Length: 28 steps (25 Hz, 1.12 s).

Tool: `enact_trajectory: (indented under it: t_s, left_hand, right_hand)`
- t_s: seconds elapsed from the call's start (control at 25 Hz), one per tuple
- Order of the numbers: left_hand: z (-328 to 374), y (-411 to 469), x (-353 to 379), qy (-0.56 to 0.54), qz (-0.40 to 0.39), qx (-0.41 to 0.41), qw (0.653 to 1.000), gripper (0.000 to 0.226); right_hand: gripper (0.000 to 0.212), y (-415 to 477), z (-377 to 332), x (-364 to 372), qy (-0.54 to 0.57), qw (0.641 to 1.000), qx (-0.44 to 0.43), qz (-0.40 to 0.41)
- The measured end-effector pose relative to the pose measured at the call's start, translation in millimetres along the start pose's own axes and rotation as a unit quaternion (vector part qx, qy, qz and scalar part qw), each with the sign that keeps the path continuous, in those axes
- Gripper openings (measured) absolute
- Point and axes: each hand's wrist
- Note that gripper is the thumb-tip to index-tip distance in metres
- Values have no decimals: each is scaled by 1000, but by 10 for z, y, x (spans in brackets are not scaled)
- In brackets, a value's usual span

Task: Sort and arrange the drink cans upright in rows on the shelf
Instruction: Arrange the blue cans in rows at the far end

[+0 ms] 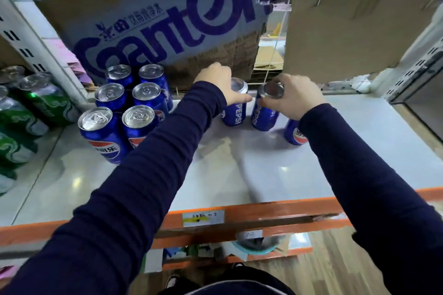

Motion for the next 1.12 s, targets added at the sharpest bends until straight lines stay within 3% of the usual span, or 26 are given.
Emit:
enact_trajectory:
  t_s: [0.2, 0.36, 0.44, 0.56, 0.68, 0.76, 0.92, 1.04, 1.12]
  left_hand:
    - [-104, -76, -184, 49, -1, -34, 998, 72]
    - [-213, -232, -243, 104, -65, -98, 988, 79]
    - [-274, -304, -193, 41, -82, -87, 992, 86]
    - [-234, -485, 2, -133, -27, -89, 987, 100]
    - [-161, -642, 275, -260, 71, -151, 951, 94]
    - [-155, -709, 431, -307, 84, -184, 930, 89]
    - [-171, -721, 546, -327, 58, -196, 923, 86]
    - [-236, -714, 428, -246, 39, -123, 961, 82]
    - [-289, -742, 282, -153, 25, -62, 986, 78]
  right_hand:
    - [57, 45, 45, -205, 132, 977, -120, -117]
    - [66, 121, 27, -179, 93, 960, -192, -183]
    - [69, 133, -4, -106, 61, 962, -184, -192]
    - [63, -36, -56, -23, 53, 978, -169, -113]
    - [57, -422, -8, 93, 145, 983, -110, -39]
    - [58, -671, 55, 211, 175, 980, -70, -70]
    - [72, -876, 105, 392, 162, 974, -61, -146]
    - [79, -805, 75, 425, 136, 977, -81, -146]
    - [72, -757, 68, 430, 131, 979, -53, -150]
Point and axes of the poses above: each hand's wrist, its own y-axis towards the middle knuckle, its own x-axis out of the palm, z = x × y, and after that the axes turned 5 degrees about y, right-handed
